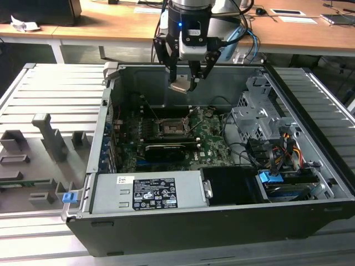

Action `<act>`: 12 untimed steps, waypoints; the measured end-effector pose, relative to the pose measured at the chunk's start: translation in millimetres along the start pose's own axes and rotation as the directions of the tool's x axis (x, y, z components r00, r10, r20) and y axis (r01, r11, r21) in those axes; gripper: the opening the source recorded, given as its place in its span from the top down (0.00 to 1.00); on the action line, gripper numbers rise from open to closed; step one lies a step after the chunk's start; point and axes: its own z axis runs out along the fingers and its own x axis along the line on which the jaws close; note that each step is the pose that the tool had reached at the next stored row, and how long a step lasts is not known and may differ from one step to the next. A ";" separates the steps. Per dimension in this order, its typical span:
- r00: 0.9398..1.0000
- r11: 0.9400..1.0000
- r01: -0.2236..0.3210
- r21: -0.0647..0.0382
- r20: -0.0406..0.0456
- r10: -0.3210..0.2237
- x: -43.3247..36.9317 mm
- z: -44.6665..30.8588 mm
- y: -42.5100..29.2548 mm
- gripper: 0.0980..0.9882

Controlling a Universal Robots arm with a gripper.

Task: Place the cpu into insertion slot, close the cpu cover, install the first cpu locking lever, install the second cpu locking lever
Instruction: 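Place the cpu into insertion slot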

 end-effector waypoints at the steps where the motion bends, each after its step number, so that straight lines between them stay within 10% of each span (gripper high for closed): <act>1: 1.000 1.000 -0.011 0.000 0.001 0.011 0.0 0.7 0.0 0.51; 12: 0.989 0.989 -0.148 -0.003 0.010 0.148 0.6 6.4 -1.0 0.51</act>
